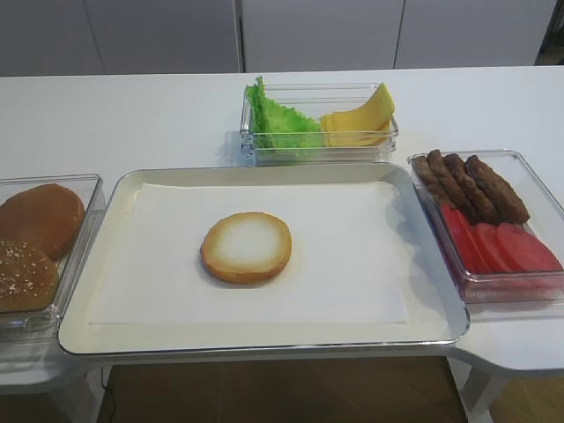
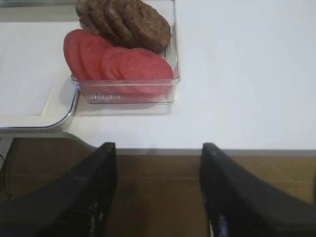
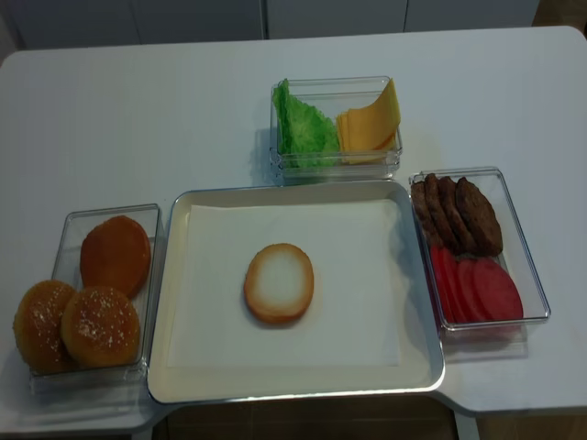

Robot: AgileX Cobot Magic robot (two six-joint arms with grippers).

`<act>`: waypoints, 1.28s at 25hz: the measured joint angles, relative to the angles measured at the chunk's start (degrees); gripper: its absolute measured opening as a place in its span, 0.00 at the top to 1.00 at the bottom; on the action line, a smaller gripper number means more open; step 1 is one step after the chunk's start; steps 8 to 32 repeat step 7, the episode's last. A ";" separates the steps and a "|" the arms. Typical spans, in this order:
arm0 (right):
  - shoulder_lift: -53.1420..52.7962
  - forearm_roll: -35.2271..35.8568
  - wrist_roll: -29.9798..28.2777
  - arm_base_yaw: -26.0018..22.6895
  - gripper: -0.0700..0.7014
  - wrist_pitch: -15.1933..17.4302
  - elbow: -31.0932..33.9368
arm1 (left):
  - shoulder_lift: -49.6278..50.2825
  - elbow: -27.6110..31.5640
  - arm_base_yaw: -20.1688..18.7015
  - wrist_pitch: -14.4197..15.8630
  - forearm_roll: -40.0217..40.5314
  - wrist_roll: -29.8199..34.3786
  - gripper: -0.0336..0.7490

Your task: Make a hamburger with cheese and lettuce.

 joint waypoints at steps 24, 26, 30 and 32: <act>0.00 0.00 0.00 0.00 0.36 0.00 0.00 | 0.00 0.10 0.00 0.00 -0.08 -0.11 0.48; 0.00 0.00 0.00 0.00 0.36 0.00 0.00 | 0.00 0.10 0.00 0.00 -0.08 -0.11 0.48; 0.00 0.00 0.00 0.00 0.36 0.00 0.00 | 0.00 0.10 0.00 0.00 -0.08 -0.11 0.48; 0.00 0.00 0.00 0.00 0.36 0.00 0.00 | 0.00 0.10 0.00 0.00 -0.08 -0.11 0.48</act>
